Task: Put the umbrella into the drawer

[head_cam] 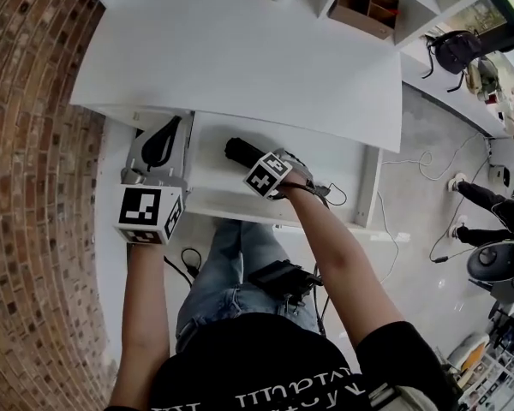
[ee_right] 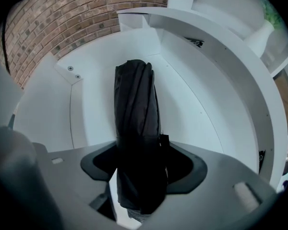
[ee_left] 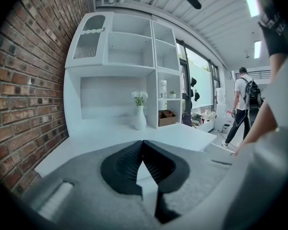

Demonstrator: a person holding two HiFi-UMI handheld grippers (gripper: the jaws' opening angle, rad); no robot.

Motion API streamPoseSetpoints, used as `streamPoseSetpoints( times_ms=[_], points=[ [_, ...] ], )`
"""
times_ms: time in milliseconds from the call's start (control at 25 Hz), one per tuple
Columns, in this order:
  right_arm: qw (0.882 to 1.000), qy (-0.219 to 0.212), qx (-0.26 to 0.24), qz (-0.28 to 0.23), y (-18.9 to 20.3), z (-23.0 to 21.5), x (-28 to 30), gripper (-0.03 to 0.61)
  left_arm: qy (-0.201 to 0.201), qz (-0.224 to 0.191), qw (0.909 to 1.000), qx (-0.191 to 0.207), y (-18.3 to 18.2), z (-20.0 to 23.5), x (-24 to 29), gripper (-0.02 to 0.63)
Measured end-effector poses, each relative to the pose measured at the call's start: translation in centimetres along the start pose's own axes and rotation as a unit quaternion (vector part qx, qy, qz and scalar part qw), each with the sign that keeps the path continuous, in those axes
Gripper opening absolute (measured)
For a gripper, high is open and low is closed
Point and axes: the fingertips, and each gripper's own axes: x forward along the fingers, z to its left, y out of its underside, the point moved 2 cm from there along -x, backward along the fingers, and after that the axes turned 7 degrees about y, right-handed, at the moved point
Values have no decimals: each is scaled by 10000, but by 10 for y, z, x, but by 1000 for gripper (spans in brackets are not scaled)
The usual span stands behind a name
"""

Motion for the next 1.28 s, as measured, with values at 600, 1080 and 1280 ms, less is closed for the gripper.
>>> streamPoseSetpoints(
  times_ms=[600, 1080, 1280],
  points=[
    [9940, 58, 909, -604, 10, -19, -76, 337, 346, -201, 9992, 5, -16, -12, 22, -6],
    [9665, 675, 1892, -1598, 16, -51, -188, 268, 634, -755, 9950, 180, -59, -21, 17, -7],
    [9346, 1168, 2479, -2266, 26, -67, -252, 231, 738, -1002, 9916, 360, -85, -27, 5, -6]
  ],
)
